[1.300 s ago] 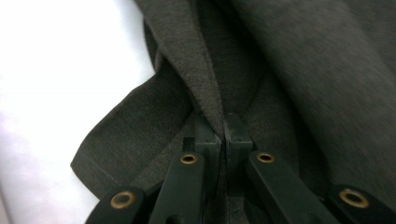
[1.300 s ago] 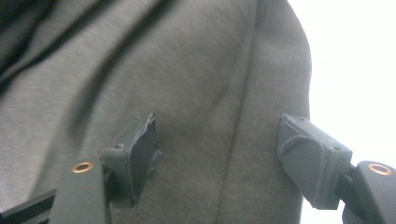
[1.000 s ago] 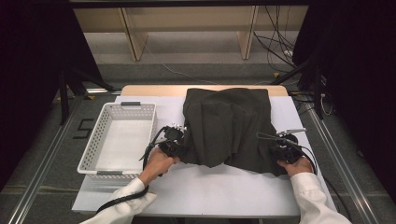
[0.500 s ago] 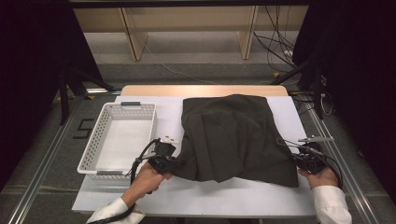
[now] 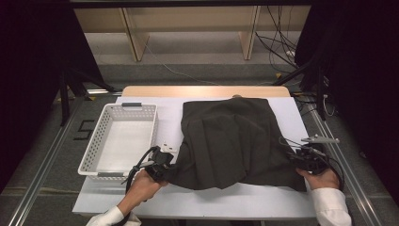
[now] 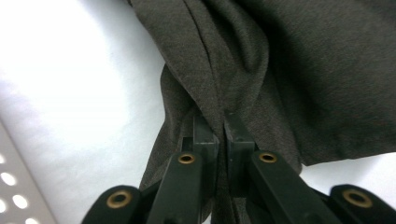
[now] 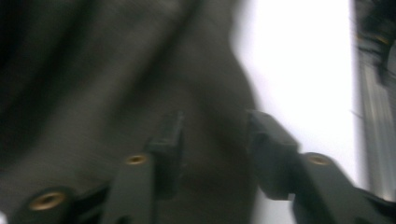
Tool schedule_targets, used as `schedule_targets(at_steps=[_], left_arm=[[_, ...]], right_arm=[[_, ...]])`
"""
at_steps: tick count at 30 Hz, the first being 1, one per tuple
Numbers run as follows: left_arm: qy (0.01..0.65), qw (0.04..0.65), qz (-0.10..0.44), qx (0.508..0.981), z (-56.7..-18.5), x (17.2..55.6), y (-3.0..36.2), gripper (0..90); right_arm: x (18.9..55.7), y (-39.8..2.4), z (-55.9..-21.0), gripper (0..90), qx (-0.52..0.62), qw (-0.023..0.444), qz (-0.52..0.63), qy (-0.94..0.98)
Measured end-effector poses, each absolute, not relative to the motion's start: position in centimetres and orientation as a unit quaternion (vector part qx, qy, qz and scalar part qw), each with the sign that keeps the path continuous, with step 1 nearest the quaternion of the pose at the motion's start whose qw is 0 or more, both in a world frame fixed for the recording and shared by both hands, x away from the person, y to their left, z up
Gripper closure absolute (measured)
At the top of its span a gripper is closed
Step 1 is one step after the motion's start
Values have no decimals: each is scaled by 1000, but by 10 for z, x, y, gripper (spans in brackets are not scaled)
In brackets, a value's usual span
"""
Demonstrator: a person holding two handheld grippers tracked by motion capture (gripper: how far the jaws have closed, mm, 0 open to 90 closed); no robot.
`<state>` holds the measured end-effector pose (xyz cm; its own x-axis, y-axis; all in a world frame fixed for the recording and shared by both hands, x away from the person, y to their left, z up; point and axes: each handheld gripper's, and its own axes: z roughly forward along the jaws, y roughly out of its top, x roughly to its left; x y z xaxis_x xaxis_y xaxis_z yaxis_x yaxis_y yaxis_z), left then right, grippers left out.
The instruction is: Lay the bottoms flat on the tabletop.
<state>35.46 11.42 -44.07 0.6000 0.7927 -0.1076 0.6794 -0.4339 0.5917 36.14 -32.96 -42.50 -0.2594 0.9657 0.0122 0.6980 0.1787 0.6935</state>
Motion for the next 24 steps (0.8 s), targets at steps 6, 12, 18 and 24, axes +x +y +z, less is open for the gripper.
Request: schedule_targets(at_steps=[6,12,18,24], left_arm=[[436,306,110,839,-440,351,116,809],[430,325,117,834,-430,351,115,595],[419,323,134,838,-436,358,98,609],[423,321,162,832,-430,358,109,870]], right_arm=[[355,-271,-417,439,506,160,380,758],[361,-219,-432,365,464,117,355,803],[377,-188,-448,440,453,84,311,831],[390,-180,-447,867,449,113,296,835]])
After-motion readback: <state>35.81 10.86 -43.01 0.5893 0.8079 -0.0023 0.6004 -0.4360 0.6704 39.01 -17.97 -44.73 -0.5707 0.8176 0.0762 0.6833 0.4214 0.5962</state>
